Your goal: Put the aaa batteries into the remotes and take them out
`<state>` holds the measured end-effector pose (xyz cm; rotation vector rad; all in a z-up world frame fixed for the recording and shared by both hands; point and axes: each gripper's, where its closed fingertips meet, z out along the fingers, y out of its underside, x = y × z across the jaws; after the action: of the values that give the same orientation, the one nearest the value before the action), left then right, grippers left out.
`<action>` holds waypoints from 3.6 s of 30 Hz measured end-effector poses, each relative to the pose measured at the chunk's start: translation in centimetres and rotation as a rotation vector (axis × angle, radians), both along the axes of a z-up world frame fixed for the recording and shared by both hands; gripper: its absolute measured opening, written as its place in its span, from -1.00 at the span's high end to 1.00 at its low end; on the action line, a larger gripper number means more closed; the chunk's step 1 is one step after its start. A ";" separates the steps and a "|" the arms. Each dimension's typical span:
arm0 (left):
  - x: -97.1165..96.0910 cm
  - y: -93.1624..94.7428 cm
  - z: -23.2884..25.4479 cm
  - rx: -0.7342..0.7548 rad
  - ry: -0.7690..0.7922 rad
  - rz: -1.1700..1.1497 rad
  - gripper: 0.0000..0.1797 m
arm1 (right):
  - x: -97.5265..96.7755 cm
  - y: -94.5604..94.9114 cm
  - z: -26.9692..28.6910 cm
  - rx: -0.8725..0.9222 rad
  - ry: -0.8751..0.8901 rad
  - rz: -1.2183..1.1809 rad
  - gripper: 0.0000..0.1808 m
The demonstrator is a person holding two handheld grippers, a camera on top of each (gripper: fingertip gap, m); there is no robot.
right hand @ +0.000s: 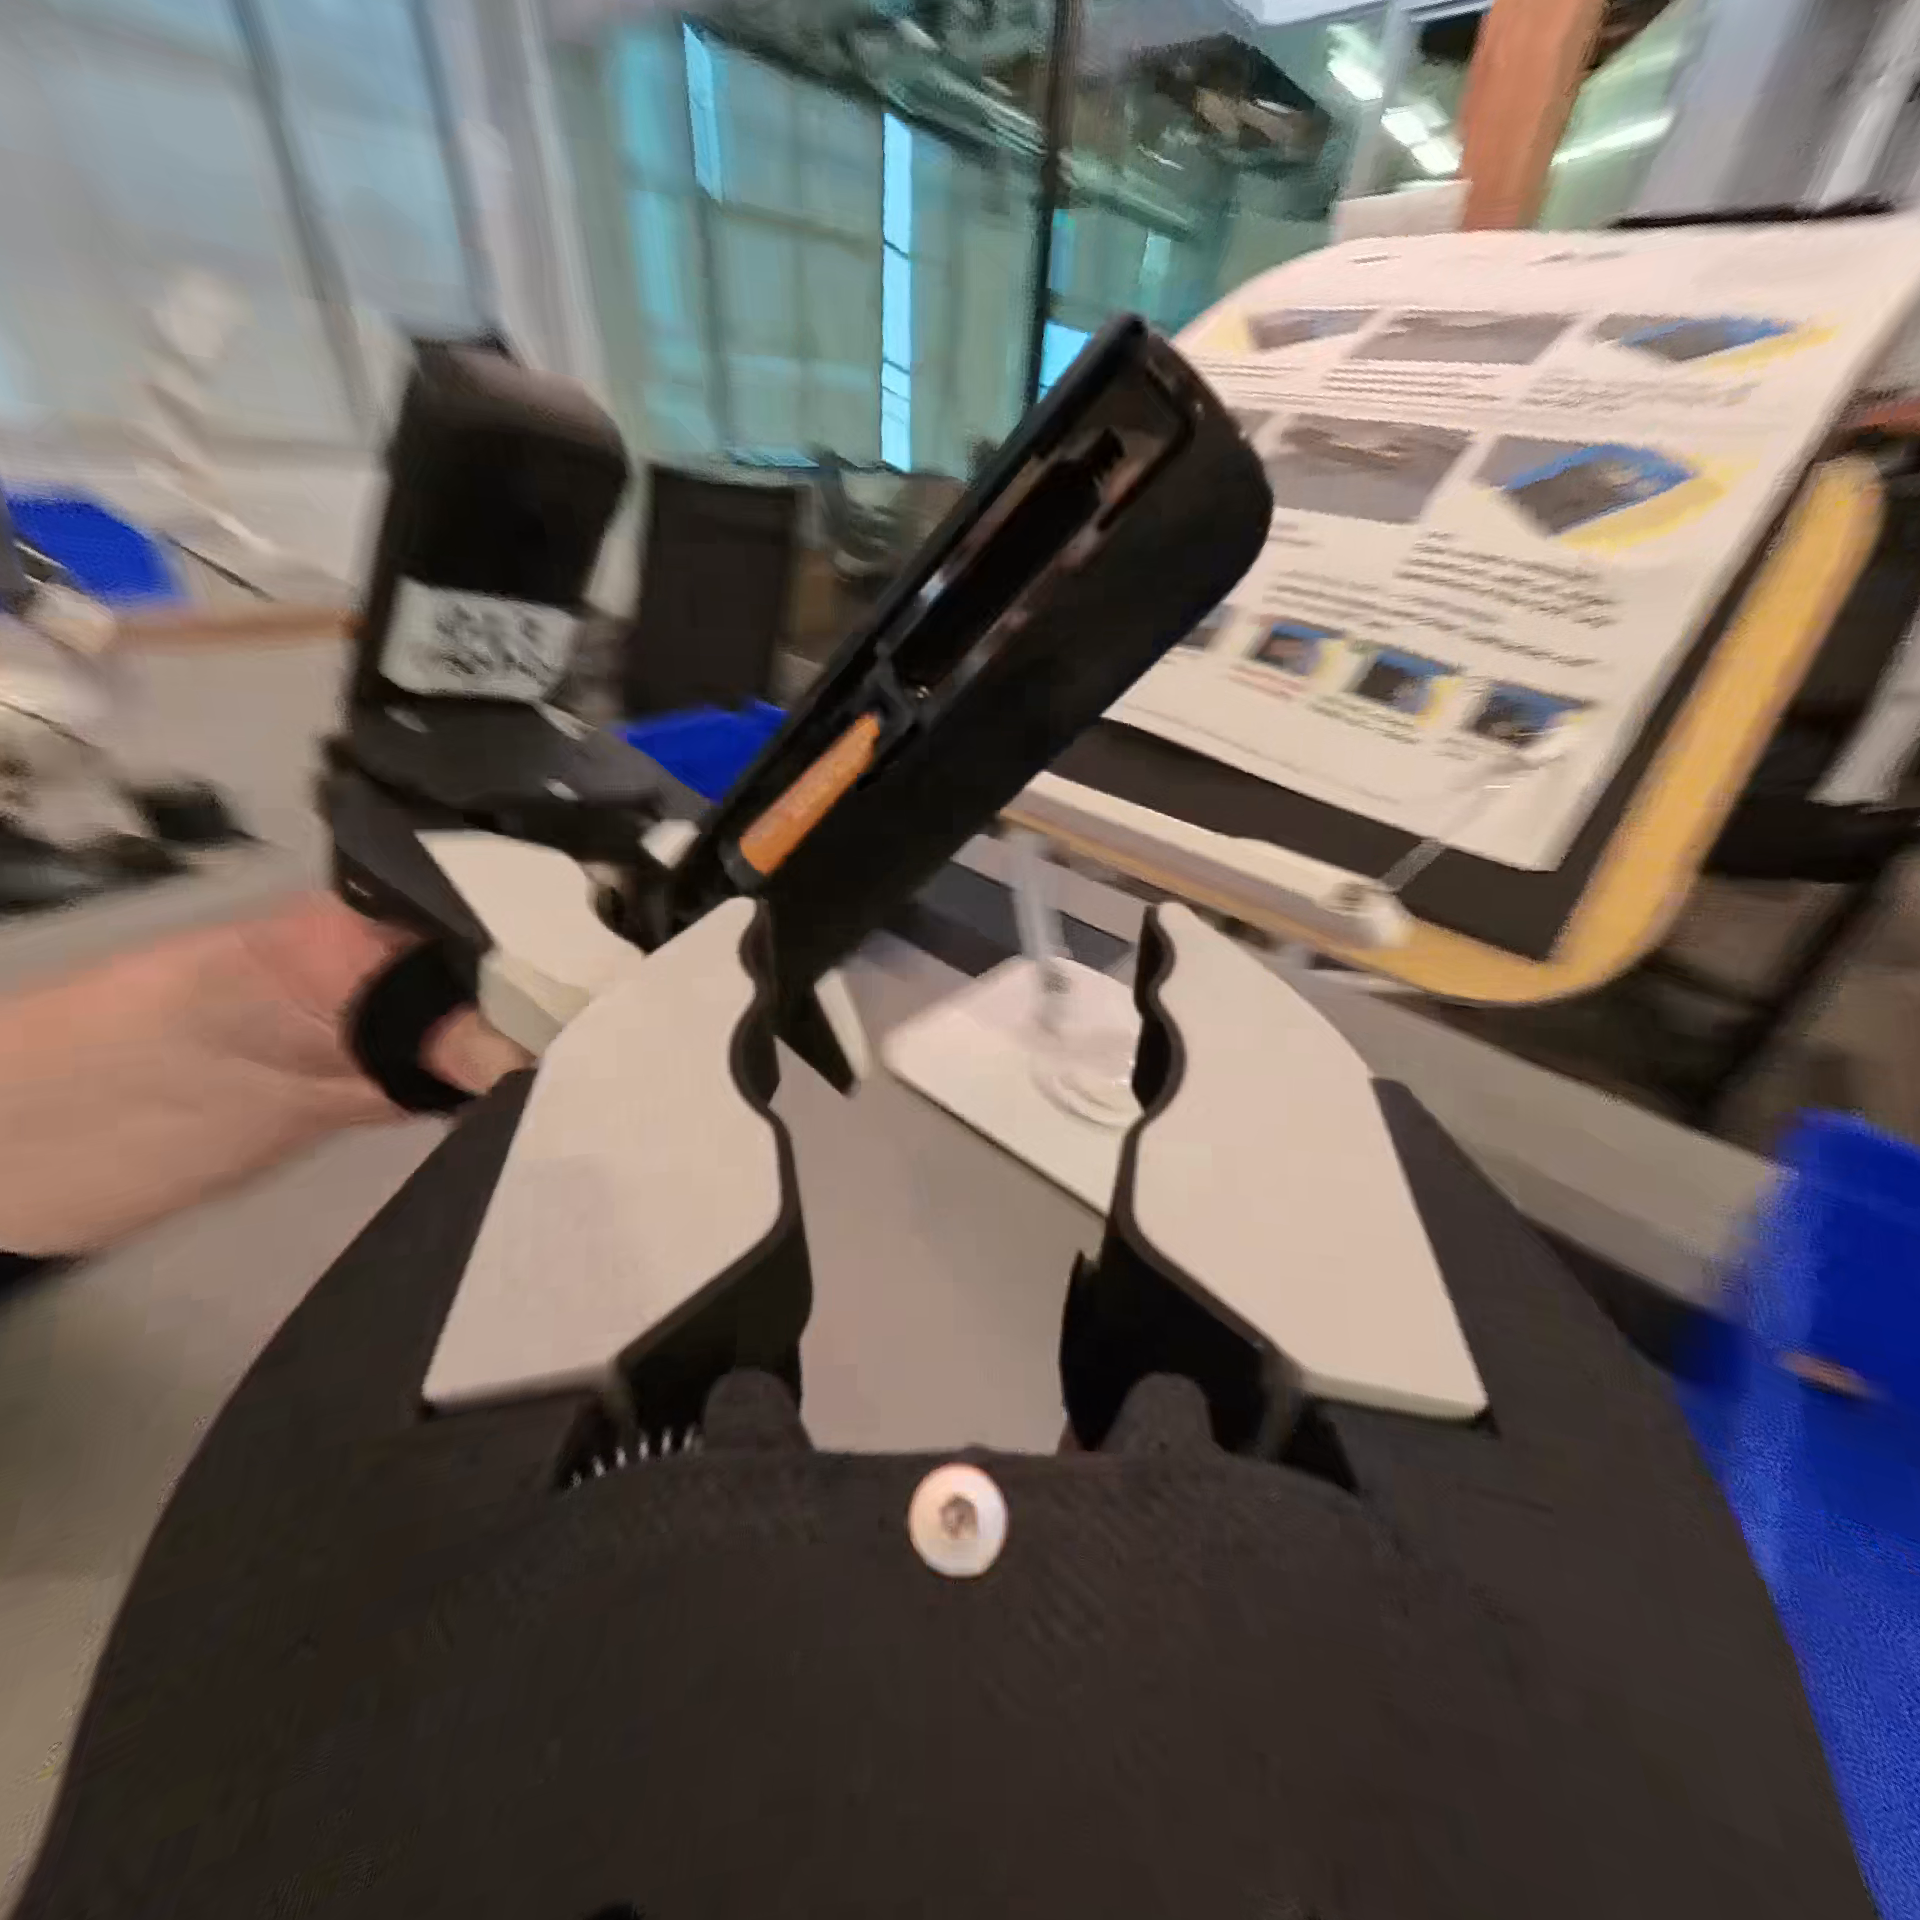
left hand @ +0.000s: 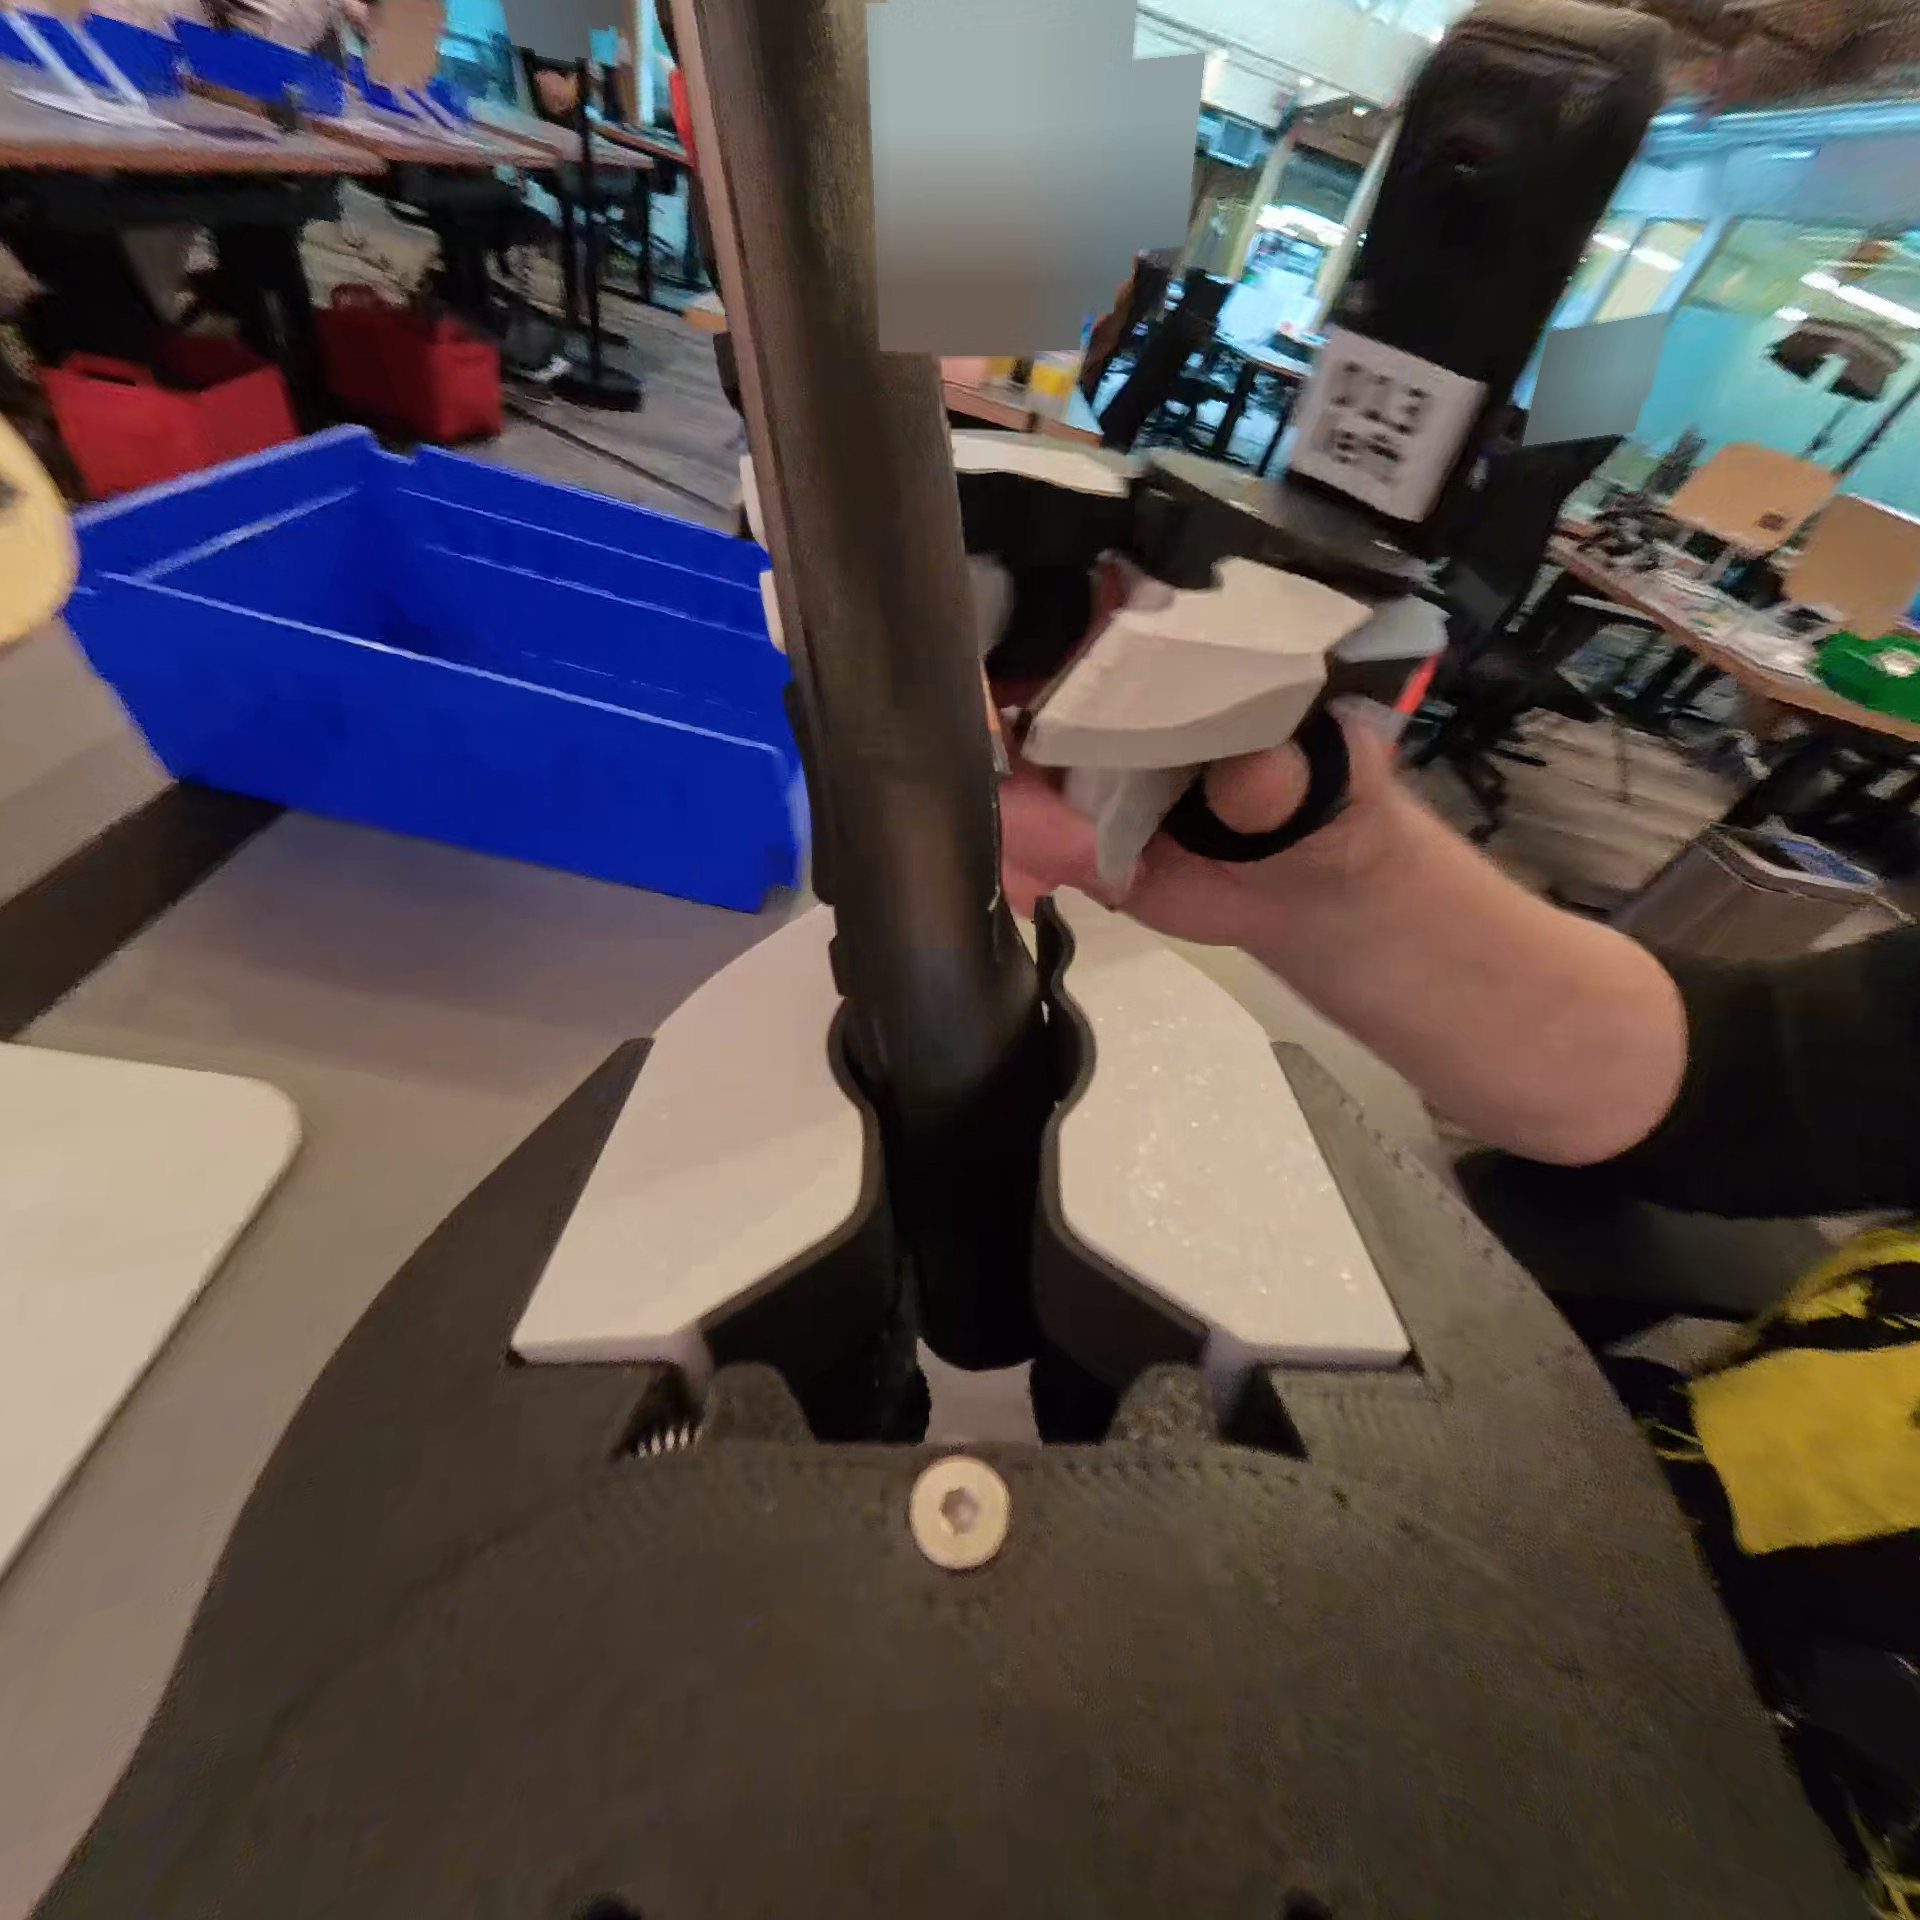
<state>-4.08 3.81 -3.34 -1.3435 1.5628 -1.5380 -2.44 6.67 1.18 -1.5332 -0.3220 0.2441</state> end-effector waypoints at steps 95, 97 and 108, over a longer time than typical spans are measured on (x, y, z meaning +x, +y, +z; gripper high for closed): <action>-3.5 -4.9 0.9 0.372 0.191 0.262 0.70 | -1.8 -6.5 4.2 0.182 -0.442 -0.173 -0.13; -3.5 -5.0 0.7 0.376 0.199 0.252 0.70 | -1.9 -6.4 4.1 0.157 -0.485 -0.184 -0.23; -3.8 -5.6 -0.1 0.431 0.238 0.236 0.70 | -2.5 -7.0 4.4 0.170 -0.569 -0.155 -0.24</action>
<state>-7.91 -1.83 -3.44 -1.4287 1.6847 -0.8619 -4.93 -0.28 5.53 -1.4279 -0.6503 -0.3440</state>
